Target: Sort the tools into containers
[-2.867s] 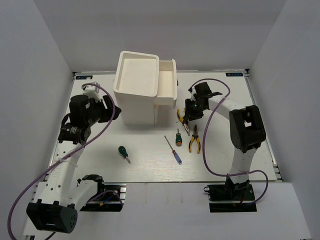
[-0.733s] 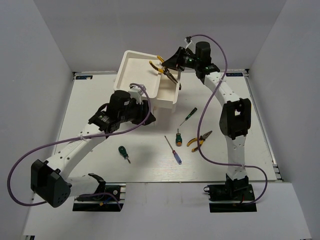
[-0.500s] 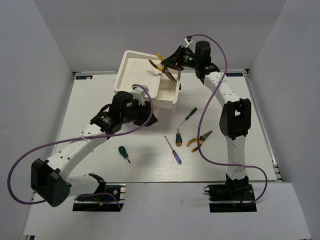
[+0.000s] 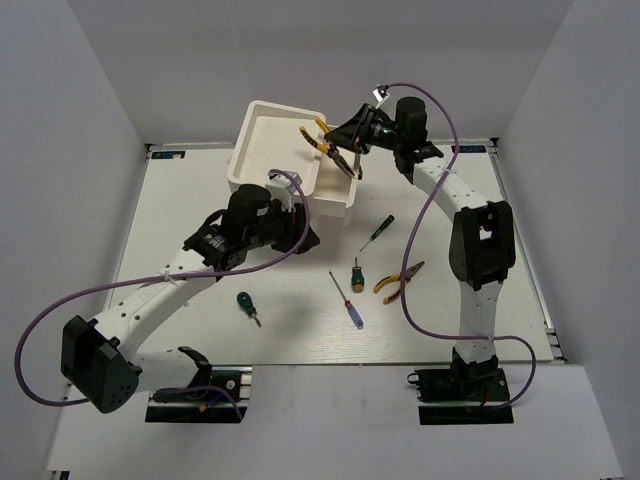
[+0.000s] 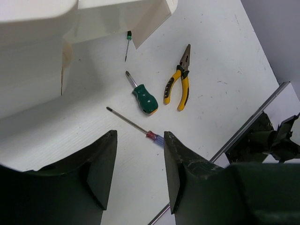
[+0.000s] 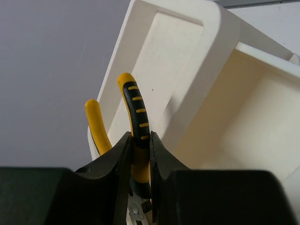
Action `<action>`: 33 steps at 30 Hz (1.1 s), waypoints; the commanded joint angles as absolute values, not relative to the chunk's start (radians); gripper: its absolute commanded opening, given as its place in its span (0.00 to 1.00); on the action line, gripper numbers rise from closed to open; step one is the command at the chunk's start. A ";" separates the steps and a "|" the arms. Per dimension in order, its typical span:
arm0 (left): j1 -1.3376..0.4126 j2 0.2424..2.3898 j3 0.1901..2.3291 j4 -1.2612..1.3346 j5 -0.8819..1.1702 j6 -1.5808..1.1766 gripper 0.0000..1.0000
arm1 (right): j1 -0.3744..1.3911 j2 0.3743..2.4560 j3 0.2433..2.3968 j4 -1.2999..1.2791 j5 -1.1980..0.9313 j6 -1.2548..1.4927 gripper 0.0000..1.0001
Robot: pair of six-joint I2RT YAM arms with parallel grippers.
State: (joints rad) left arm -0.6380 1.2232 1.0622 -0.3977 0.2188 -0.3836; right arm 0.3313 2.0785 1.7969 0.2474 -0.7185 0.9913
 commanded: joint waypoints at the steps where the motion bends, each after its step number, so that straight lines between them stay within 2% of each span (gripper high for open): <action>1: -0.647 1.218 1.081 -0.376 0.206 -0.390 0.55 | 0.334 2.026 1.799 0.365 -0.741 1.014 0.00; 10: -0.666 1.209 1.081 -0.385 0.186 -0.390 0.55 | 0.347 2.054 1.833 0.357 -0.730 1.022 0.00; 12: -0.666 1.209 1.081 -0.385 0.186 -0.399 0.57 | 0.347 2.056 1.826 0.360 -0.733 1.020 0.10; 14: -0.666 1.209 1.081 -0.385 0.176 -0.399 0.58 | 0.347 2.059 1.815 0.360 -0.735 1.011 0.24; 17: -0.675 1.209 1.091 -0.385 0.176 -0.399 0.60 | 0.344 2.069 1.815 0.360 -0.739 0.997 0.36; 19: -0.675 1.218 1.091 -0.394 0.176 -0.399 0.61 | 0.345 2.075 1.821 0.361 -0.742 0.985 0.38; 20: -0.675 1.218 1.100 -0.394 0.176 -0.399 0.61 | 0.345 2.075 1.821 0.364 -0.744 0.983 0.44; 25: -0.693 1.218 1.100 -0.394 0.167 -0.399 0.61 | 0.336 2.075 1.841 0.367 -0.759 0.959 0.48; 28: -0.693 1.227 1.100 -0.394 0.167 -0.399 0.61 | 0.321 2.080 1.881 0.374 -0.765 0.913 0.54; 29: -0.693 1.227 1.109 -0.394 0.167 -0.399 0.61 | 0.316 2.077 1.935 0.368 -0.764 0.901 0.57; 33: -0.703 1.249 1.129 -0.407 0.167 -0.376 0.61 | 0.264 2.100 2.078 0.235 -0.706 0.697 0.60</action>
State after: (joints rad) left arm -0.6926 1.2423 1.0801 -0.3962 0.1749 -0.3923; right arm 0.3107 2.1105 1.9556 0.2687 -0.7383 0.8650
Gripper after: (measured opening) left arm 0.610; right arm 0.597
